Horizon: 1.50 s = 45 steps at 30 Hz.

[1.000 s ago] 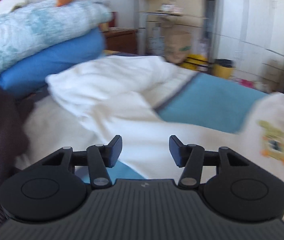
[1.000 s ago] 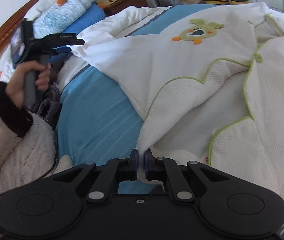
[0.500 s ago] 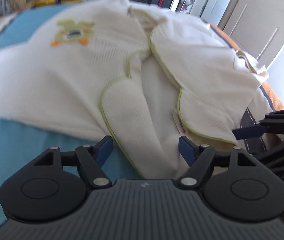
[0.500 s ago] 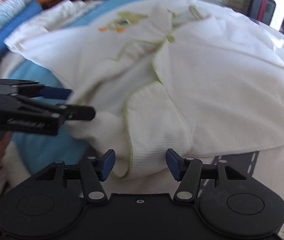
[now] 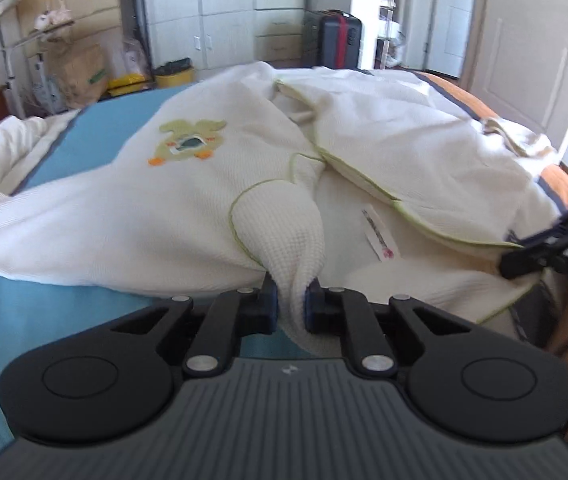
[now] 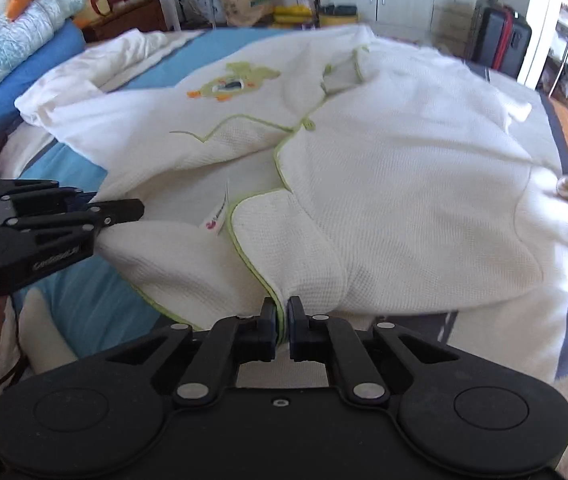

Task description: Fold clothes

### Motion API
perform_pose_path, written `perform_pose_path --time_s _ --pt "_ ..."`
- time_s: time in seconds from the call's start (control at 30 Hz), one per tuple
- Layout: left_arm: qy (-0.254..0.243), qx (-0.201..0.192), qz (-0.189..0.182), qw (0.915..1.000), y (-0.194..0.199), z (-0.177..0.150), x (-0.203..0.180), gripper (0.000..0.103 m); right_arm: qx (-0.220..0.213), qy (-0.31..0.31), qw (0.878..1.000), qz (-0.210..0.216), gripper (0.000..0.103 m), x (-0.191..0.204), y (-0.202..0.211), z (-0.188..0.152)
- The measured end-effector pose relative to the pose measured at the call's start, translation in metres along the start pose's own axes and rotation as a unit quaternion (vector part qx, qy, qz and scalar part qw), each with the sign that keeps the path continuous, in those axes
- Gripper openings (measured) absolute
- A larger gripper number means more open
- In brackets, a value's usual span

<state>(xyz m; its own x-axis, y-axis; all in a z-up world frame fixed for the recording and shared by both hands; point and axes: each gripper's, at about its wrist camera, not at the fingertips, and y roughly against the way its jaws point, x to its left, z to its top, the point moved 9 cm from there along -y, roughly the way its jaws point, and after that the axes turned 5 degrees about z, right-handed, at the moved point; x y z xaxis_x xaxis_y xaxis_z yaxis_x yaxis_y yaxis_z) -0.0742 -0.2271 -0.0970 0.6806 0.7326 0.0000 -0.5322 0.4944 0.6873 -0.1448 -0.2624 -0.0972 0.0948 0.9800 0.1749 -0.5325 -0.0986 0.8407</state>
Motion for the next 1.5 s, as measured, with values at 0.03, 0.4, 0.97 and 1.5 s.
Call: perform_pose_path --time_s 0.03,0.4,0.97,1.5 --pt "0.003 0.01 -0.018 0.9998 0.001 -0.006 -0.003 0.011 0.009 -0.003 1.0 -0.001 0.008 -0.003 -0.003 -0.003" --pt "-0.036 0.03 0.003 0.9989 0.006 -0.015 0.0 0.01 0.042 0.026 0.998 0.041 0.008 0.014 0.005 -0.012" --pt "-0.032 0.127 -0.01 0.9913 -0.024 -0.041 0.01 0.021 0.083 -0.006 0.993 0.089 0.036 0.011 -0.009 -0.008" --pt "0.076 0.041 -0.053 0.9948 -0.023 0.122 0.074 0.05 -0.118 -0.183 0.969 0.115 0.06 -0.15 0.036 0.215"
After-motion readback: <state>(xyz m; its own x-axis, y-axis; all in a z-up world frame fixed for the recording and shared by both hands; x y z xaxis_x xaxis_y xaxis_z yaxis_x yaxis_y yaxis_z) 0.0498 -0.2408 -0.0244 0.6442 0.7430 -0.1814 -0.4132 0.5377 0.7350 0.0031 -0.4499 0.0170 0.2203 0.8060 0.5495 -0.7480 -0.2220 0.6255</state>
